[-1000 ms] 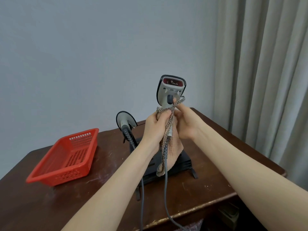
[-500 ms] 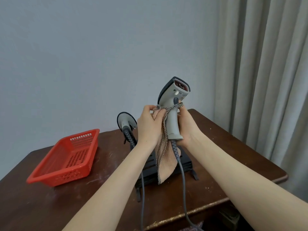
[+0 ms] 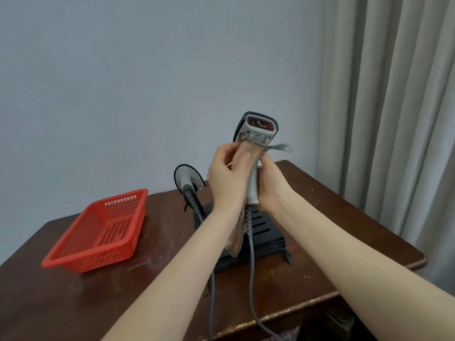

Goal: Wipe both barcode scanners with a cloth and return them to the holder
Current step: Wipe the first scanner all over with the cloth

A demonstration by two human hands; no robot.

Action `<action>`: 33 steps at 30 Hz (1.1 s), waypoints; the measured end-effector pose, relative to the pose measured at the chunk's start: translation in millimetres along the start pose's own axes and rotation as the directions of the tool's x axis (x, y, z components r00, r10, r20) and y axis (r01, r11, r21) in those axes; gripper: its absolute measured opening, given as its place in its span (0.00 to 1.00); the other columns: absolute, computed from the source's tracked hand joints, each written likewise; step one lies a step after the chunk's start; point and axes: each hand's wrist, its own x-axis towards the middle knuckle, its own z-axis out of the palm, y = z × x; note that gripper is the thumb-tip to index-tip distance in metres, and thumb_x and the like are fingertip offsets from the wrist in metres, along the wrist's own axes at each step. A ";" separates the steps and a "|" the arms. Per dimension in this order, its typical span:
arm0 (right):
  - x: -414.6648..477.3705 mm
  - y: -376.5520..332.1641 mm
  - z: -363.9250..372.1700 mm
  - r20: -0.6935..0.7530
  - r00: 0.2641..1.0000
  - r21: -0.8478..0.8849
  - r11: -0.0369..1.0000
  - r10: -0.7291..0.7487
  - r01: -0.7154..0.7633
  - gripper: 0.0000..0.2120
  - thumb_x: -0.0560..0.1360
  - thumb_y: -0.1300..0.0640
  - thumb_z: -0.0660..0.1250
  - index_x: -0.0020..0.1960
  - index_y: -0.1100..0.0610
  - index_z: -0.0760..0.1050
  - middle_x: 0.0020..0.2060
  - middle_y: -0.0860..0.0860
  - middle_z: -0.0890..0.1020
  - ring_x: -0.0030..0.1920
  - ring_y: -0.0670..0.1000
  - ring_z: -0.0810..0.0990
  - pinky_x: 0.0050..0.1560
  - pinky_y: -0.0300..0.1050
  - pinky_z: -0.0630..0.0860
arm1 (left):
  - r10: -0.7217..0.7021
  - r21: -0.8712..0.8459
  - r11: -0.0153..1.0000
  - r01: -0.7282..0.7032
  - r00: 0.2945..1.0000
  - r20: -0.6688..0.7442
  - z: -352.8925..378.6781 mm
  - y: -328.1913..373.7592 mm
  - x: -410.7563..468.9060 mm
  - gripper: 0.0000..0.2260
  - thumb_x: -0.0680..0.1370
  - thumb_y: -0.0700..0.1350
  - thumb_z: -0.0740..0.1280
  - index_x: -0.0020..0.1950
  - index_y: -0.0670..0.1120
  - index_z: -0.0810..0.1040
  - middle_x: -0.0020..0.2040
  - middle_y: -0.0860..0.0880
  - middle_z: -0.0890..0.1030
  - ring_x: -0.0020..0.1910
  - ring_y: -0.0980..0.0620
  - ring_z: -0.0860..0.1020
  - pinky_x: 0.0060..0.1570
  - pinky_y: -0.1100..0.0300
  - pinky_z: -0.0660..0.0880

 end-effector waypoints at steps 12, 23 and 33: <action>-0.3 -5.5 -3.2 -0.030 0.999 -0.084 0.996 -0.037 0.034 0.14 0.78 0.49 0.63 0.49 0.59 0.80 0.42 0.53 0.84 0.44 0.52 0.84 0.43 0.45 0.80 | 0.246 0.146 0.959 -0.242 0.969 -0.008 -2.9 0.2 -0.7 0.05 0.75 0.40 0.69 0.49 0.46 0.82 0.49 0.52 0.77 0.48 0.68 0.74 0.49 0.75 0.69; 0.1 -18.5 -9.7 -0.100 0.995 -0.125 0.992 0.012 -0.025 0.17 0.78 0.47 0.63 0.44 0.62 0.76 0.36 0.54 0.79 0.38 0.50 0.78 0.44 0.44 0.77 | 0.238 0.261 0.908 -0.326 0.918 0.317 -29.3 -28.8 -34.9 0.03 0.75 0.44 0.68 0.46 0.47 0.82 0.45 0.54 0.77 0.48 0.66 0.75 0.48 0.75 0.67; 6.6 -8.7 -0.7 -0.047 0.996 -0.132 0.989 -0.074 0.067 0.08 0.78 0.58 0.62 0.48 0.61 0.79 0.40 0.56 0.84 0.39 0.53 0.84 0.39 0.45 0.81 | 0.307 0.280 0.897 -0.343 0.937 0.165 -10.6 -8.6 1.6 0.12 0.75 0.38 0.69 0.58 0.44 0.81 0.50 0.55 0.71 0.51 0.61 0.72 0.54 0.77 0.66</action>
